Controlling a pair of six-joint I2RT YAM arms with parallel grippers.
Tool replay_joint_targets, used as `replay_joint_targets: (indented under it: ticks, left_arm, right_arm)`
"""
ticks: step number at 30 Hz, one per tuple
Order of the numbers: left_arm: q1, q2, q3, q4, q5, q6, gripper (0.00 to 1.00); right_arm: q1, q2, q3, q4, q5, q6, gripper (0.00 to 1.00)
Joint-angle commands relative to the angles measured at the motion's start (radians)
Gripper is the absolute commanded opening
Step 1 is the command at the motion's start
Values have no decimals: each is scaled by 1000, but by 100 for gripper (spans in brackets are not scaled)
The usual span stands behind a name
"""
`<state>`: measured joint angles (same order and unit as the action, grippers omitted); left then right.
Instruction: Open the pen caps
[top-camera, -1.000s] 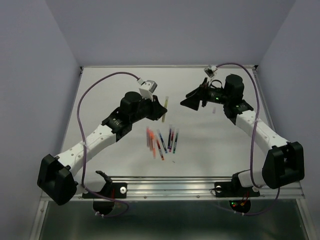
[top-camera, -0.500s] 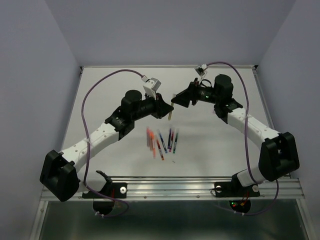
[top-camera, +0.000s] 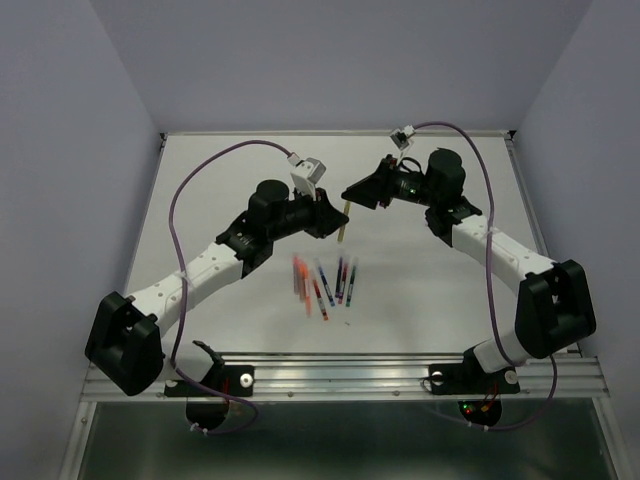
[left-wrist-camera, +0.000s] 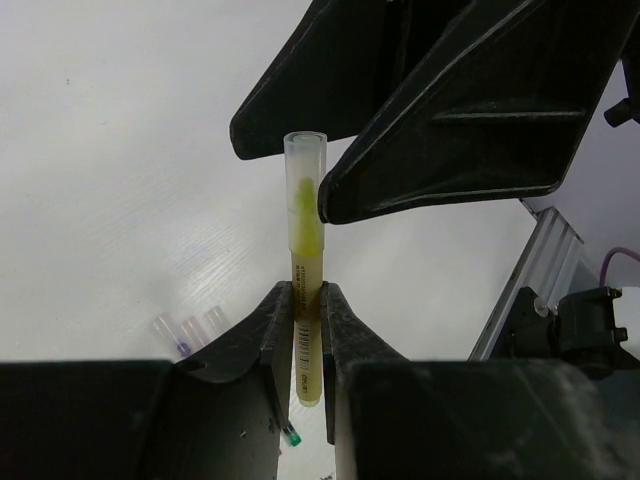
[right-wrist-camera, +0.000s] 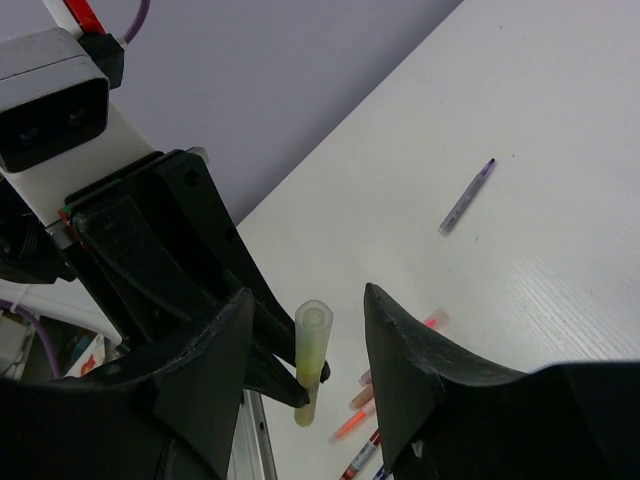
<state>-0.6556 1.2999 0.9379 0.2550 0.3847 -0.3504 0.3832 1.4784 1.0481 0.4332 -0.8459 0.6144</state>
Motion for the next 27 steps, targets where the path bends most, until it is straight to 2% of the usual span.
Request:
replay_joint_targets:
  ticks: [1,13,16,19,22,23,24,27]
  left_arm:
    - [-9,1,47,53,11,-7,0]
    - [-9,13,55,81,2,-30,0]
    - [-9,18,58,84,3,-33,0]
    - [-9,22,59,90,-1,-42,0]
    - [-9,22,58,101,5,-51,0]
    - [-7,22,56,102,5,-55,0]
    - [-7,21,53,104,5,-56,0]
    - [-9,10,29,105,13,-62,0]
  right_arm:
    - [10,14,29,55,-33,16,54]
    - [19,3,38,-17,-13,-28,50]
    - [19,2,41,-22,-13,-35,41]
    - [19,2,46,-33,-13,-36,37]
    - [19,0,47,-42,-5,-42,23]
    - [19,-3,46,-40,10,-39,9]
    - [19,-4,47,-42,17,-41,3]
    - [19,-12,47,-44,93,-39,1]
